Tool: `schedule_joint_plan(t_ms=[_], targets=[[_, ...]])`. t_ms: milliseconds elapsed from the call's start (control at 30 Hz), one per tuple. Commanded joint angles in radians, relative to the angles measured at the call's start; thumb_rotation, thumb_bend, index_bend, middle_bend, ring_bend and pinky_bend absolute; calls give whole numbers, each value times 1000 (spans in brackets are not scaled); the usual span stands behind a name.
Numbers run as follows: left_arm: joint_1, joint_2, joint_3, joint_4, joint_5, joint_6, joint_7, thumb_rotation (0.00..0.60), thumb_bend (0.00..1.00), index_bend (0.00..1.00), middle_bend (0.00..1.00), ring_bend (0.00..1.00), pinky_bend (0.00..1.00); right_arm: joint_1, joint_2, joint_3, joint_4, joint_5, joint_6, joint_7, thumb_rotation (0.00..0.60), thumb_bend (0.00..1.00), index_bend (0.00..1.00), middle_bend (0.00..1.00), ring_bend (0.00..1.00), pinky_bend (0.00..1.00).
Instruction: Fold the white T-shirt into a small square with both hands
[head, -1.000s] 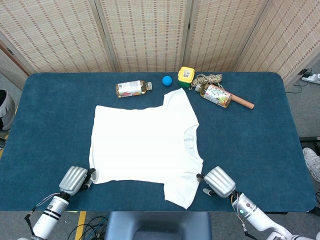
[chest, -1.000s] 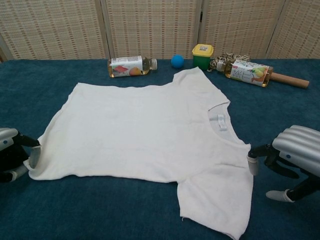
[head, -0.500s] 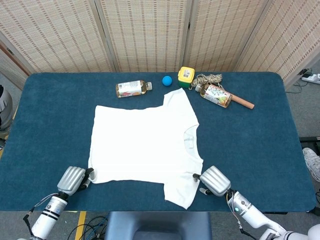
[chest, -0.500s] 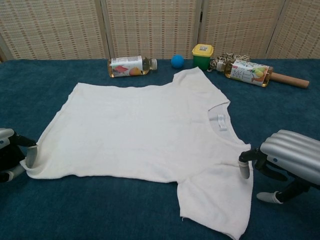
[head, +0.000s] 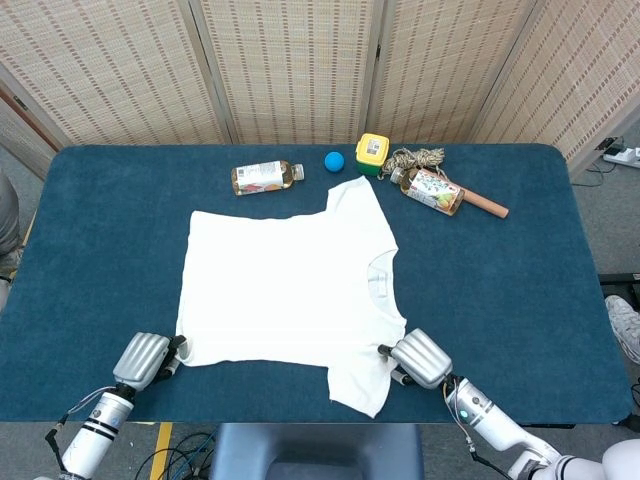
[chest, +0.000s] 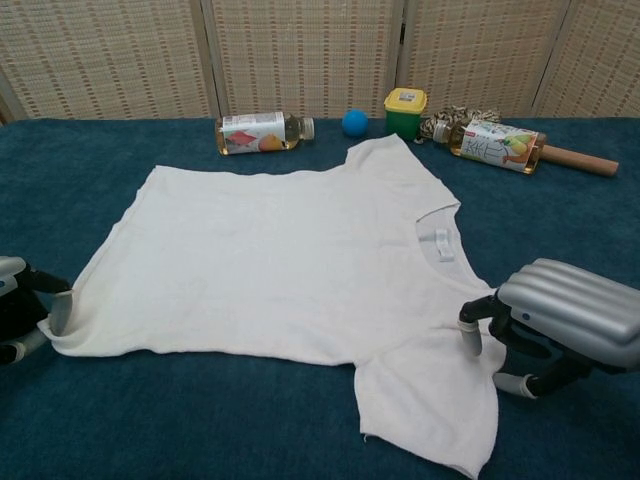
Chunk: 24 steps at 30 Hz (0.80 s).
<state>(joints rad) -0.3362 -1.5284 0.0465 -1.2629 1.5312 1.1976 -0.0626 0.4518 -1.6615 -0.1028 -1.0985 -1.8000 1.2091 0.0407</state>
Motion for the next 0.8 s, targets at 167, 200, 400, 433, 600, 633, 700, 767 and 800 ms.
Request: schedule_joint_plan(t_ms=[167, 200, 400, 433, 600, 633, 700, 767, 800], targets=[[0, -1, -1, -2, 0, 0, 1, 600, 547, 618, 934, 866, 995, 9, -15, -2, 10, 5, -3, -6, 600, 310, 512, 894, 938, 996], [0, -1, -1, -2, 0, 1, 1, 600, 548, 618, 934, 866, 994, 9, -17, -4, 11, 6, -3, -5, 600, 313, 515, 895, 940, 997], [2, 2, 0, -3, -1, 1, 0, 600, 548, 618, 933, 866, 995, 6, -20, -17, 24, 14, -8, -7, 600, 332, 523, 899, 944, 1000], [2, 2, 0, -3, -1, 1, 0, 600, 548, 618, 933, 866, 995, 6, -21, -18, 26, 15, -8, -7, 600, 338, 523, 899, 944, 1000], [3, 0, -2, -4, 1, 6, -3, 600, 548, 618, 934, 866, 995, 7, -27, -21, 36, 16, 1, -3, 600, 385, 542, 902, 944, 1000], [3, 0, -2, -4, 1, 7, -3, 600, 548, 618, 934, 866, 995, 7, -28, -21, 37, 17, 1, -2, 600, 398, 549, 903, 945, 1000], [3, 0, -2, -3, 2, 8, -4, 600, 548, 618, 934, 866, 994, 8, -31, -21, 42, 19, 3, 1, 600, 414, 560, 904, 946, 1000], [3, 0, -2, -3, 2, 8, -7, 600, 547, 618, 934, 866, 994, 9, -34, -21, 46, 19, 6, 4, 600, 436, 581, 908, 949, 1000], [4, 0, -2, -4, 3, 9, -10, 600, 547, 619, 933, 866, 995, 9, -36, -21, 49, 18, 11, 6, 600, 446, 591, 909, 950, 1000]])
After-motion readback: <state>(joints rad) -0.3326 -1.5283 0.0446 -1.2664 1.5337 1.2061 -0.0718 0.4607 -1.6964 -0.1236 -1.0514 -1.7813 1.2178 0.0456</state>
